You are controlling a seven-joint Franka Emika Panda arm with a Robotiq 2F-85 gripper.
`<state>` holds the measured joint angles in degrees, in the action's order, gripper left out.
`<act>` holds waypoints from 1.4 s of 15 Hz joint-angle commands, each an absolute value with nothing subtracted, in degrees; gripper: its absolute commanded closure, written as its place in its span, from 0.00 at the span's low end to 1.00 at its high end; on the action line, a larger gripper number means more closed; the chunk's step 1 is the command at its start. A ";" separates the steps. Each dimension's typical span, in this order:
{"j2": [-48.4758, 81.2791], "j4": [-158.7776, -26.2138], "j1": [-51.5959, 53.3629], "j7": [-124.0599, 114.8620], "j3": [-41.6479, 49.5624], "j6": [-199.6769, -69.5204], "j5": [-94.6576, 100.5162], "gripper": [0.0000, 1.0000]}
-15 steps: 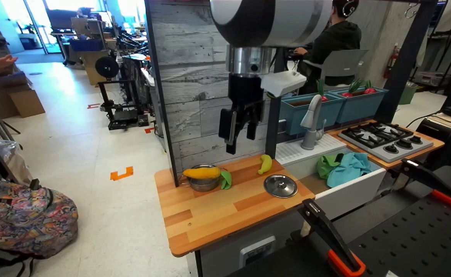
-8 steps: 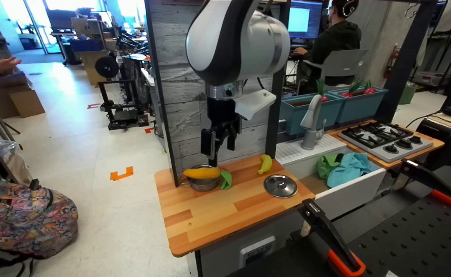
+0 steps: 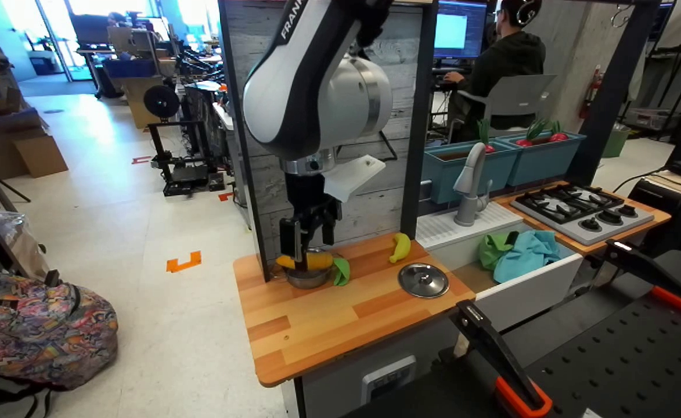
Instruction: Take the carrot off of the metal bowl
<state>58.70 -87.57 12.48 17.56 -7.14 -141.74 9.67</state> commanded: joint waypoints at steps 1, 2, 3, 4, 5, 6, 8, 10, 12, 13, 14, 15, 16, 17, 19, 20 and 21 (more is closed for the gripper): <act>63.42 -80.06 13.32 17.29 -6.88 -137.42 10.90 0.00; 63.94 -79.37 13.41 17.30 -6.90 -136.98 10.87 0.00; 64.42 -78.86 13.46 17.30 -6.85 -136.88 10.91 0.00; 64.64 -78.51 13.49 17.34 -6.83 -136.79 10.96 0.00; 64.87 -78.35 13.74 17.05 -6.53 -137.32 11.22 0.25; 65.01 -78.23 13.84 16.91 -6.41 -137.54 11.32 0.28; 65.10 -78.14 13.72 16.98 -6.43 -137.87 11.28 0.42; 65.23 -78.06 13.84 16.89 -6.26 -137.91 11.39 0.58; 65.36 -78.02 14.01 16.80 -6.08 -137.92 11.55 0.73; 65.32 -78.18 14.07 16.77 -6.03 -138.03 11.60 0.82; 65.25 -78.34 14.17 16.74 -5.97 -138.17 11.68 0.88; 65.13 -78.55 14.29 16.59 -5.89 -138.24 11.72 0.97; 64.88 -78.93 14.44 16.43 -5.81 -138.45 11.82 0.99; 64.59 -79.36 14.61 16.21 -5.70 -138.67 11.93 1.00; 63.58 -80.84 15.04 15.47 -5.31 -139.42 12.30 0.97; 62.74 -81.98 15.28 14.85 -5.10 -139.69 12.61 0.99; 62.07 -82.92 15.53 14.12 -4.89 -139.82 13.09 0.98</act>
<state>62.81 -82.86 14.16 16.18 -6.18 -139.11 10.91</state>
